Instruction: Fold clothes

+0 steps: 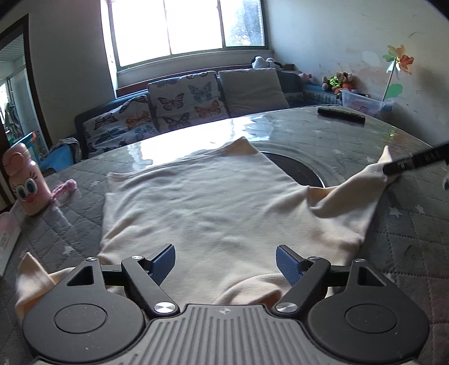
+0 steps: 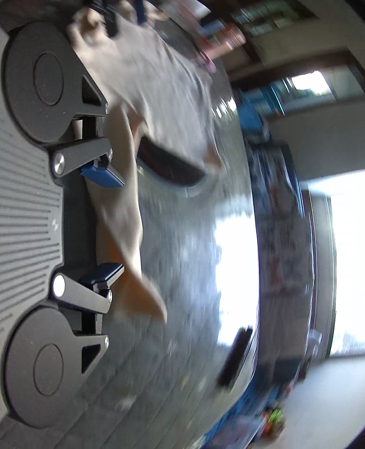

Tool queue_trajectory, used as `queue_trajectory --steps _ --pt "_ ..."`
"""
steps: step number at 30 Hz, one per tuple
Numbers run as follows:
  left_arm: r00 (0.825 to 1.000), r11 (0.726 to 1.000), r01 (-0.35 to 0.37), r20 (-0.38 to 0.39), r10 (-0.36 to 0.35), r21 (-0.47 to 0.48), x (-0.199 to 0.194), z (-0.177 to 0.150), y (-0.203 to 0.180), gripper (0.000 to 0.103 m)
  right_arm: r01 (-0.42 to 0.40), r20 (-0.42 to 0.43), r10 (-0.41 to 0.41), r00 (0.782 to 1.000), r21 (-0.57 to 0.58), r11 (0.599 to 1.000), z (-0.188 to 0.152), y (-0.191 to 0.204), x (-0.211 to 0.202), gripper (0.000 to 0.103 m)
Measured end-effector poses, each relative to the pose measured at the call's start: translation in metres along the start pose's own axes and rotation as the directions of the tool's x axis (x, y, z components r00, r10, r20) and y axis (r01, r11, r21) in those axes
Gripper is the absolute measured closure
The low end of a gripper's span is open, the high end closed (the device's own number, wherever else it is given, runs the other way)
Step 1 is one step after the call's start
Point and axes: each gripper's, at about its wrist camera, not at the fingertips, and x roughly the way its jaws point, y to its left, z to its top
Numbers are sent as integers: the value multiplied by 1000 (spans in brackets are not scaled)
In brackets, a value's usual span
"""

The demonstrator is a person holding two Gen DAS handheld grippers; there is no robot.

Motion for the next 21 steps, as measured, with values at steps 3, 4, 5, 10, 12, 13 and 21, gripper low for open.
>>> queue_trajectory --steps 3,4,5,10,12,13,21 --pt "1000 1000 15 -6 -15 -1 2 0 -6 21 20 -6 -20 1000 101 995 6 -23 9 51" --pt "1000 1000 20 -8 -20 0 3 0 -8 21 15 -10 -14 1000 135 991 9 -30 13 53" --pt "1000 1000 24 -10 -24 2 4 0 -10 21 12 -13 -10 1000 166 986 11 -37 17 55" --pt "999 999 40 -24 -40 9 7 -2 -16 20 19 -22 -14 1000 228 974 20 -42 35 71" --pt "999 999 45 -28 -44 10 9 -2 -17 20 27 -35 -19 999 256 966 19 -44 41 85" --pt "998 999 47 -30 -47 11 10 -3 -17 20 31 -37 -22 999 261 965 20 -43 42 93" --pt "998 999 52 -47 -51 7 13 -6 -17 20 -59 136 31 990 207 977 37 -34 7 100"
